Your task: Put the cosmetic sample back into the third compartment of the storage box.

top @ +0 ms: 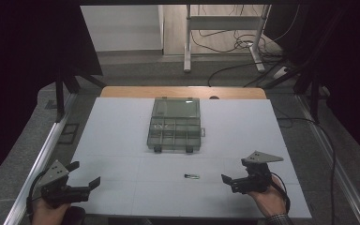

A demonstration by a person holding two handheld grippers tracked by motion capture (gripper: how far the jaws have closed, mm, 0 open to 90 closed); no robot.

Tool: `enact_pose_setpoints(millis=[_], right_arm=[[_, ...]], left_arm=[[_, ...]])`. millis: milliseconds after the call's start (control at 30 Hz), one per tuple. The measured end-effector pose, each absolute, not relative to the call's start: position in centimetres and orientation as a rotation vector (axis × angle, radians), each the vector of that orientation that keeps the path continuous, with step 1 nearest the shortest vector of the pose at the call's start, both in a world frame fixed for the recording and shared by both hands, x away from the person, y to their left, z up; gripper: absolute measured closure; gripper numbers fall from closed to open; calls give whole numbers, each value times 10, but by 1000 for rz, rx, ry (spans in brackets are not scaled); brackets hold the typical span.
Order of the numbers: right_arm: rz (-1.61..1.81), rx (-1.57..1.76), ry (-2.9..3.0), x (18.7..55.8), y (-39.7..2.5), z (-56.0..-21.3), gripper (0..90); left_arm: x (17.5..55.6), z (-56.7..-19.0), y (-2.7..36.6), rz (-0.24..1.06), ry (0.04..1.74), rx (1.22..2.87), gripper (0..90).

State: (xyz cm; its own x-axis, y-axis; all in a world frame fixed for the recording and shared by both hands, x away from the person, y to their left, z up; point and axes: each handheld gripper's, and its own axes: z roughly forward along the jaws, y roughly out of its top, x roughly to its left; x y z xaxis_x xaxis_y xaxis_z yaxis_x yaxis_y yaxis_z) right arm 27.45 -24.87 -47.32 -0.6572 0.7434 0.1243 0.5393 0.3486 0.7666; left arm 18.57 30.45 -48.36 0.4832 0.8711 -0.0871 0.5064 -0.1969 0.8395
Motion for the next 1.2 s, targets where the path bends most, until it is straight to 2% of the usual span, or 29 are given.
enact_pose_setpoints(millis=[1200], right_arm=[[1075,1082,2521,306,-200,-480,0]], left_arm=[[186,-484,305,511,1154,1851,6]])
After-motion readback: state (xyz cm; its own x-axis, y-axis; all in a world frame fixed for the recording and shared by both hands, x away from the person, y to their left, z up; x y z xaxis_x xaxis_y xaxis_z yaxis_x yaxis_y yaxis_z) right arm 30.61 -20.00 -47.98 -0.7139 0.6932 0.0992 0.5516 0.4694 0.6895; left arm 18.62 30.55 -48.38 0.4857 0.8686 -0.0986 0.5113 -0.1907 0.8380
